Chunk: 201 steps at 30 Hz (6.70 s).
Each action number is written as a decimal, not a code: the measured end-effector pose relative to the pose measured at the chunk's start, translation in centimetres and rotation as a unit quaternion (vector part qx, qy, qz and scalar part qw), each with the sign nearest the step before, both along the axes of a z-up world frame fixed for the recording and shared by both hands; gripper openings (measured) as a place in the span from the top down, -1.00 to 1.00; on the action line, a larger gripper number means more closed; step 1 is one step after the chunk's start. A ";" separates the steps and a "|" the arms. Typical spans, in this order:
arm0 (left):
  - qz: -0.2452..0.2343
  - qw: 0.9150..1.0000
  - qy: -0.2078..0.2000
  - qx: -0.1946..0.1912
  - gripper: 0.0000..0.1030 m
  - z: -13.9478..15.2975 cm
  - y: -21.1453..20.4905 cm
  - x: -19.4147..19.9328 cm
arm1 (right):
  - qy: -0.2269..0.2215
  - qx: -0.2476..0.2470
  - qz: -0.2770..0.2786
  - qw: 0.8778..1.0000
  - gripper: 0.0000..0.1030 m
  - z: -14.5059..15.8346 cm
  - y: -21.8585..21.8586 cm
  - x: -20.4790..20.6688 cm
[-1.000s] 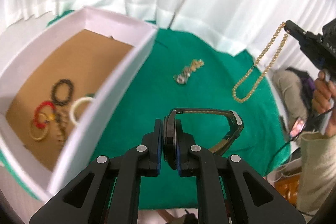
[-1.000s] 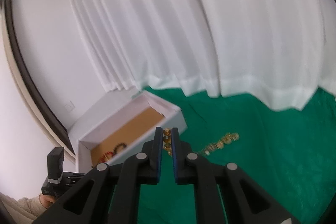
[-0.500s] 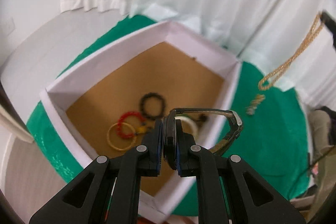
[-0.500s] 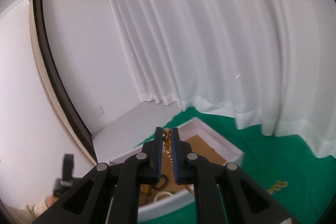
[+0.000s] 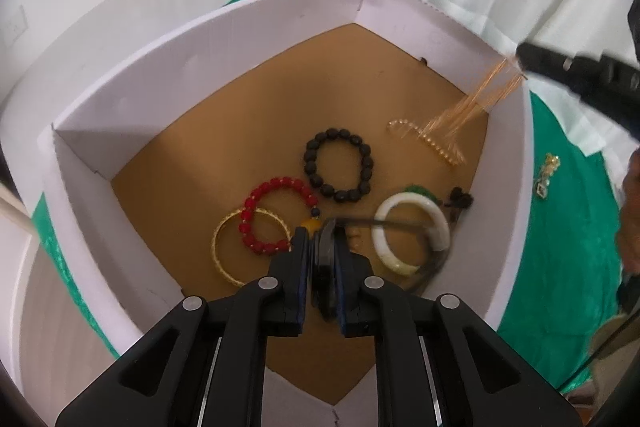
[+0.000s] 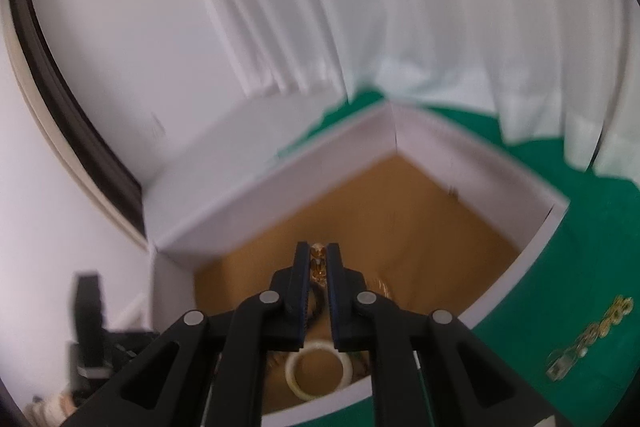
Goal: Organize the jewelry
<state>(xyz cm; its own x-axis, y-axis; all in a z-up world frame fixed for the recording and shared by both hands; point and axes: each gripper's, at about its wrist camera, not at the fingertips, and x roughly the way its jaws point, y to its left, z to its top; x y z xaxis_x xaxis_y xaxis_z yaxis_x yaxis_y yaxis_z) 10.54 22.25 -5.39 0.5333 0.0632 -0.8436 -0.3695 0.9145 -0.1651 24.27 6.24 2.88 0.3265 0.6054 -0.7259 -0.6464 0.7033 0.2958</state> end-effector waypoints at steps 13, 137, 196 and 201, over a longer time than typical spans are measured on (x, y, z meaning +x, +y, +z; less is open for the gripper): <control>-0.005 0.997 -0.056 0.052 -0.49 3.1 -3.8 -2.3 | -0.063 -0.056 -0.045 0.995 -0.30 -0.6 -6.2 -4.2; -0.304 0.952 -0.032 -0.029 0.69 -4.0 -26.6 10.2 | -0.040 -0.172 -0.320 0.931 -0.63 -13.6 -35.1 -11.2; -0.232 0.967 -0.051 0.090 -0.93 -8.7 -25.1 7.0 | 0.110 -0.078 -0.304 0.943 0.87 -10.5 -33.7 3.6; -0.232 0.967 -0.051 0.090 -0.94 -8.7 -25.0 7.0 | 0.125 -0.056 -0.307 0.942 0.87 -11.1 -36.9 -6.0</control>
